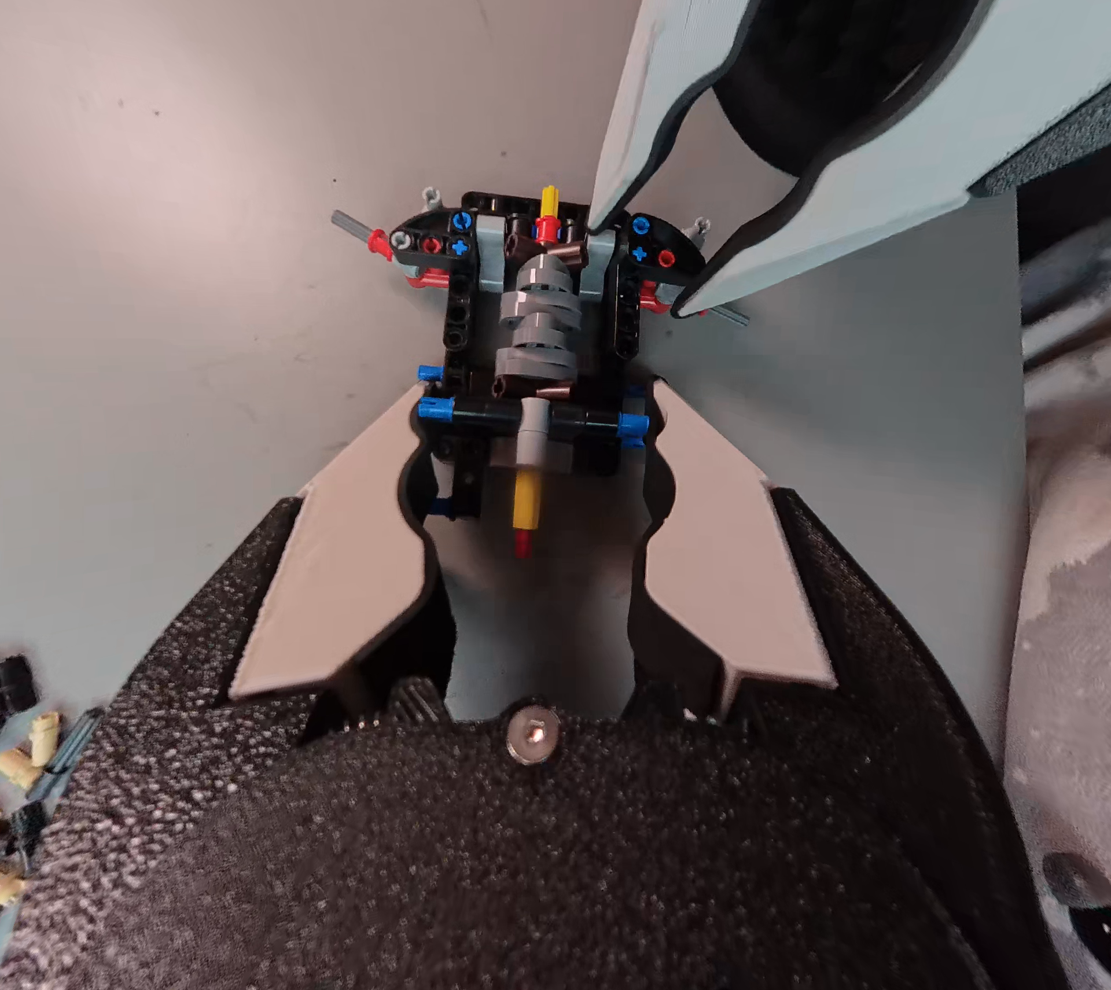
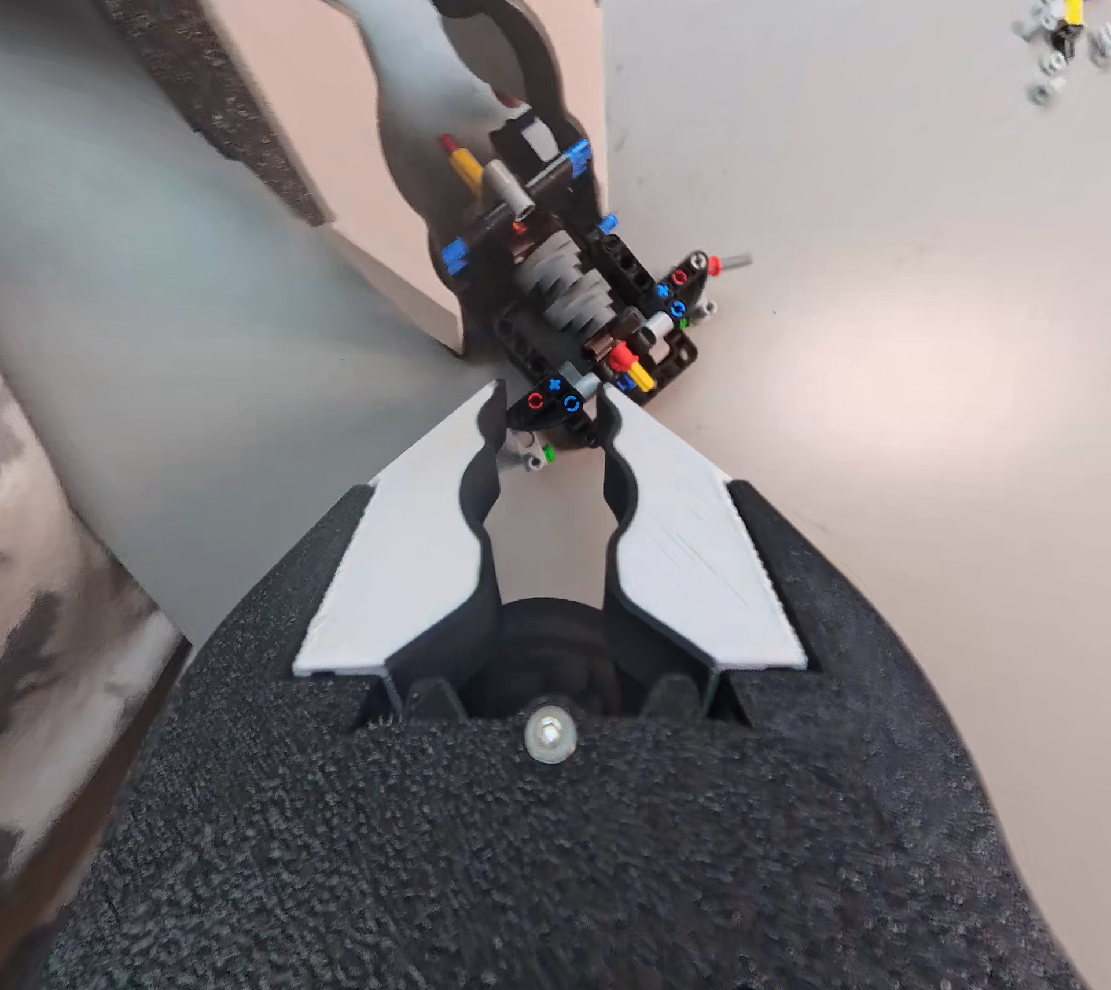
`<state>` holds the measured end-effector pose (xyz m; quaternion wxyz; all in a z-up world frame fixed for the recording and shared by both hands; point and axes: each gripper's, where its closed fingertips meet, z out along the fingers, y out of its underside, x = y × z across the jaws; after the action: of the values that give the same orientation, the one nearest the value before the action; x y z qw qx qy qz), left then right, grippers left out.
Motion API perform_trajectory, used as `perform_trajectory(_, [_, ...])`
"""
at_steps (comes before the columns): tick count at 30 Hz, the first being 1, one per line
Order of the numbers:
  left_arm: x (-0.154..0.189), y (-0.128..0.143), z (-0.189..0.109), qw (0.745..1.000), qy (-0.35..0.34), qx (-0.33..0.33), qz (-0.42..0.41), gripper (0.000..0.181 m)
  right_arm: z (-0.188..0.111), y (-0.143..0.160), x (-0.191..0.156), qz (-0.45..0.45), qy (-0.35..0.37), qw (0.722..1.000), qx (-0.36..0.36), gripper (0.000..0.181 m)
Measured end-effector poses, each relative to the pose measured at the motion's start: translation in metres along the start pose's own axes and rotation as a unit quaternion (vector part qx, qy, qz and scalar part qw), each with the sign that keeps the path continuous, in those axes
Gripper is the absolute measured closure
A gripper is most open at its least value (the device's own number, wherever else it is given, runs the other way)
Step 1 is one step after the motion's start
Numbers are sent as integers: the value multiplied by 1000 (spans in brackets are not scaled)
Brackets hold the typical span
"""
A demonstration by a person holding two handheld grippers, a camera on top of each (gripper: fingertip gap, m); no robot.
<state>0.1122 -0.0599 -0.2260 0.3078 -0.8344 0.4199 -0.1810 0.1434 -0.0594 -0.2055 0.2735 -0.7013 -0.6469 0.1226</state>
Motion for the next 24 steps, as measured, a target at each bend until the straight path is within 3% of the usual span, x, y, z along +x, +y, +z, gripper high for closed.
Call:
perform_trajectory(1, [0, 0, 0, 1000, -10, 1, -4, 112, 1, 2, 4, 18, 24, 1000, -5, 153])
perform_trajectory(4, [0, 1, 0, 1000, -16, 11, -12, 112, 5, 9, 9, 54, 65, 996, -9, 156])
perform_trajectory(9, [-3, -1, 1, 1000, -19, 24, -7, 107, 11, 3, 16, 121, 91, 988, 44, 158])
perform_trajectory(12, [-8, -3, 4, 999, -28, 30, -3, 98, 12, 1, 20, 121, 109, 985, 61, 159])
perform_trajectory(17, [-21, -5, 4, 999, -37, 30, -14, 106, 10, -10, 23, 102, 130, 983, 81, 159])
perform_trajectory(24, [-22, 1, -1, 999, -26, -31, 2, 111, 14, -11, 19, 134, 117, 982, 64, 160])
